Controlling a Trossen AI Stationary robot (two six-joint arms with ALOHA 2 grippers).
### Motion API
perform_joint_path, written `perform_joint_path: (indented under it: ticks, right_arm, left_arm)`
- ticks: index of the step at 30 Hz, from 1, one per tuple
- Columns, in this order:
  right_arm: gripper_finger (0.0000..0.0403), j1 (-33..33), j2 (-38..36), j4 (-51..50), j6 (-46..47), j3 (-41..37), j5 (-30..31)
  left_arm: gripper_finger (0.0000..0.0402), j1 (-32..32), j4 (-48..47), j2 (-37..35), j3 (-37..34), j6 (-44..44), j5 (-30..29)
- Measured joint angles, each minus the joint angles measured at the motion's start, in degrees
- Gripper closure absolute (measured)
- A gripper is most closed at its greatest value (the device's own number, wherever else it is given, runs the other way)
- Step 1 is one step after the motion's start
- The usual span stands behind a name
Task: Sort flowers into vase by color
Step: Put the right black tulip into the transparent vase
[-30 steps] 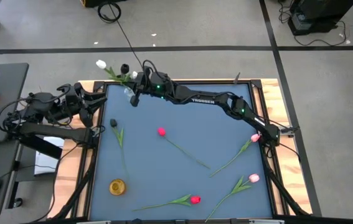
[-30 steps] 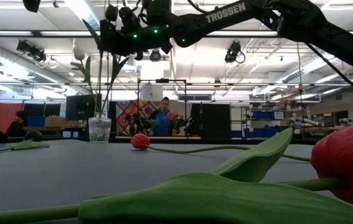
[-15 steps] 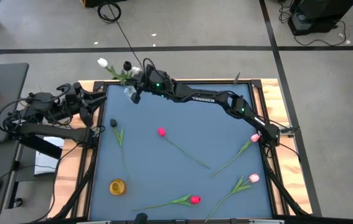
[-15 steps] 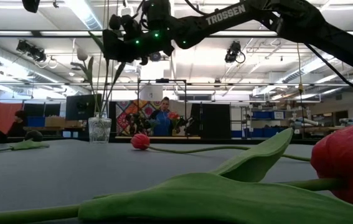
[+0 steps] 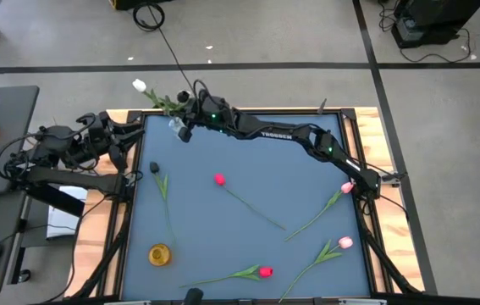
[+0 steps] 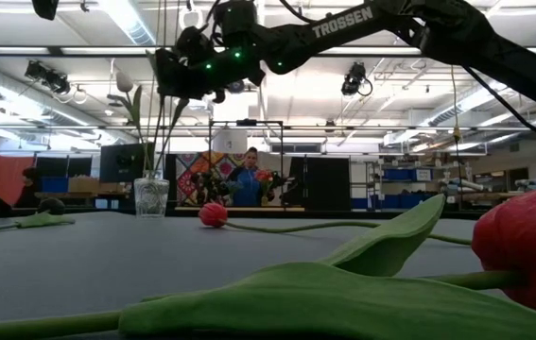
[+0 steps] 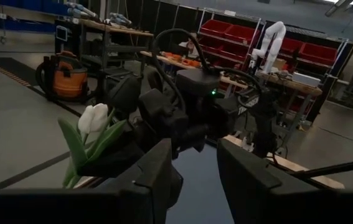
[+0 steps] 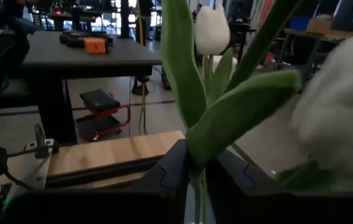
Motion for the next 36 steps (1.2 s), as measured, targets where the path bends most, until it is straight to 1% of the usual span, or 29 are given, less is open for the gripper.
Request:
perform_joint_path:
  ticks: [7, 14, 18, 23, 27, 31, 33, 36]
  right_arm:
    - [0.0341, -0.04, 0.00, -1.36, 3.35, 0.00, -0.01]
    - [0.0335, -0.23, 0.00, -6.88, 7.89, 0.00, -1.96]
    - [0.0306, -0.70, 0.00, -7.89, 10.62, 0.00, -4.14]
    - [0.0245, -0.90, -0.02, -8.21, 10.91, 0.68, -6.34]
    - [0.0205, -0.85, -0.12, -8.44, 10.82, 3.34, -6.25]
    - [0.0188, -0.85, -0.13, -11.43, 10.12, 6.26, -4.45]
    - [0.0186, -0.85, -0.18, -12.74, 10.04, 6.60, -3.17]
    - [0.0187, -0.90, -0.88, -16.15, 10.77, 6.58, -2.83]
  left_arm:
    - [0.0267, 0.01, 0.00, 0.02, 0.00, -0.09, -0.03]
    - [0.0267, -0.01, -0.02, 0.02, 0.00, -0.87, -0.61]
    - [0.0267, -0.01, -0.09, 0.09, 0.00, -1.48, -0.61]
    - [0.0266, 0.01, -0.11, 0.10, 0.00, -1.75, -0.63]
    - [0.0266, 0.01, -0.11, 0.11, 0.00, -1.81, -0.63]
    - [0.0266, 0.00, -0.24, 0.11, 0.00, -1.80, -1.05]
    - [0.0266, 0.00, -1.28, 0.11, 0.00, -2.14, -1.58]
    - [0.0266, 0.00, -4.37, 0.17, 0.00, -4.11, -2.22]
